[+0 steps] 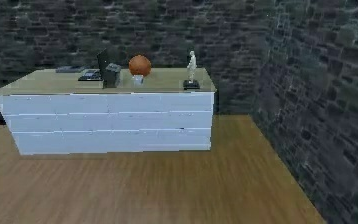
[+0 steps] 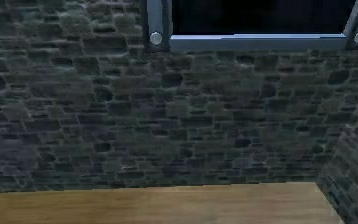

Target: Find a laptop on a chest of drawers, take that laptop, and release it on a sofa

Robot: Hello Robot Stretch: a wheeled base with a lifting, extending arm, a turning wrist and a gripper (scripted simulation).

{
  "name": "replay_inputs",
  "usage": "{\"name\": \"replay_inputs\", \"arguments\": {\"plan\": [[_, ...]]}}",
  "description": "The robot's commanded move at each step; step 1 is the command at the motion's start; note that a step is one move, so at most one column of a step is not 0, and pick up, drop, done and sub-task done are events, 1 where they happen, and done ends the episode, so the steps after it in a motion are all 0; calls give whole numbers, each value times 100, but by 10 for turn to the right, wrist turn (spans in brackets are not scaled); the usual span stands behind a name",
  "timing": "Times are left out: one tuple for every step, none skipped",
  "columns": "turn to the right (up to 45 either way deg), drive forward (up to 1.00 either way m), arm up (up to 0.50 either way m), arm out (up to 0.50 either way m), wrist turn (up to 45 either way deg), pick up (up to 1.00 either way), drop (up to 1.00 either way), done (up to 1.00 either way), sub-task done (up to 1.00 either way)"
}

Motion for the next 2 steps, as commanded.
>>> {"name": "replay_inputs", "arguments": {"plan": [[450, 0, 0, 0, 0, 0, 0, 0, 0], [120, 0, 0, 0, 0, 0, 0, 0, 0]]}}
